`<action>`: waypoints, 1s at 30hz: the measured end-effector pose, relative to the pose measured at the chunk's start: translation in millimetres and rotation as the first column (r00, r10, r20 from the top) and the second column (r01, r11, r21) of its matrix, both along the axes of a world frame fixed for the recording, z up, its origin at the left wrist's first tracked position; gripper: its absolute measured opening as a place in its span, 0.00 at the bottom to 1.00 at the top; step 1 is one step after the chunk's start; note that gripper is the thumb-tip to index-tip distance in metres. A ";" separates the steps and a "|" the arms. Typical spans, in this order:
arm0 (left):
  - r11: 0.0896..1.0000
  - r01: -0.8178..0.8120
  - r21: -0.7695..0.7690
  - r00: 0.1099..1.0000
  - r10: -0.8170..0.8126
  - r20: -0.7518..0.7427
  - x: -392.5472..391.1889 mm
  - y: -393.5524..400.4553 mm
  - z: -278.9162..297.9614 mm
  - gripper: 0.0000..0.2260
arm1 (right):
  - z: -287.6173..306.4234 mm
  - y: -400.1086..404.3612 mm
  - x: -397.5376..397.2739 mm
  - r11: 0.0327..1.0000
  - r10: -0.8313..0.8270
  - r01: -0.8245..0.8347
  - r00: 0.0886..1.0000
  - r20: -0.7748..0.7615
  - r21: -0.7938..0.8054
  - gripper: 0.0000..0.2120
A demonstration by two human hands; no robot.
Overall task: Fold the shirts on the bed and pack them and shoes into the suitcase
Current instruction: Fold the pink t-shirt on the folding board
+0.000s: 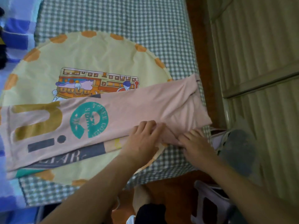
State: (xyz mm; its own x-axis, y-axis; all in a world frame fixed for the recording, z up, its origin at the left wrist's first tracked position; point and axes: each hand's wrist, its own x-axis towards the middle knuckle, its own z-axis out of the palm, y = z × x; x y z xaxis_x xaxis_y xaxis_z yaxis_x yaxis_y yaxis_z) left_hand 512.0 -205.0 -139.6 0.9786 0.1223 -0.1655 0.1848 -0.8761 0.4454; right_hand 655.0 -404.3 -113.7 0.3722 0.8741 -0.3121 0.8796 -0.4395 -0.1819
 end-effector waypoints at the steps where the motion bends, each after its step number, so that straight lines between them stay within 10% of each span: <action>1: 1.000 0.025 0.016 1.000 -0.024 -0.013 10.3 -5.9 -2.1 0.34 | 5.4 0.2 5.8 1.000 0.012 -0.012 0.998 -0.059 -0.008 0.05; 4: 0.999 0.051 0.002 0.998 -0.051 0.035 16.0 -12.1 -5.8 0.19 | 23.2 12.7 37.6 0.957 -0.260 0.277 0.950 -0.173 0.081 0.14; 7: 0.997 0.047 -0.068 0.997 -0.043 0.057 9.3 -13.5 -12.9 0.18 | 11.4 42.5 99.5 0.629 -0.723 0.767 0.636 -0.268 0.123 0.06; 11: 0.992 -0.020 -0.126 1.000 0.020 0.006 1.7 -11.7 -19.6 0.22 | -13.4 74.6 140.4 0.407 -0.877 0.903 0.344 -0.335 -0.139 0.12; 16: 0.991 0.008 -0.132 1.000 -0.011 -0.025 -3.3 -16.8 -13.7 0.12 | -17.7 82.6 124.4 0.464 -0.842 0.886 0.444 -0.305 0.010 0.09; 22: 0.991 0.019 -0.135 1.000 -0.017 0.017 -4.8 -20.5 -8.7 0.08 | -9.9 66.4 101.8 0.197 -0.852 0.953 0.282 -0.441 0.231 0.08; 30: 0.989 0.108 -0.105 0.994 -0.108 0.008 -6.5 -17.9 -3.9 0.15 | -8.8 62.0 100.1 0.497 -0.835 0.851 0.523 -0.173 0.170 0.10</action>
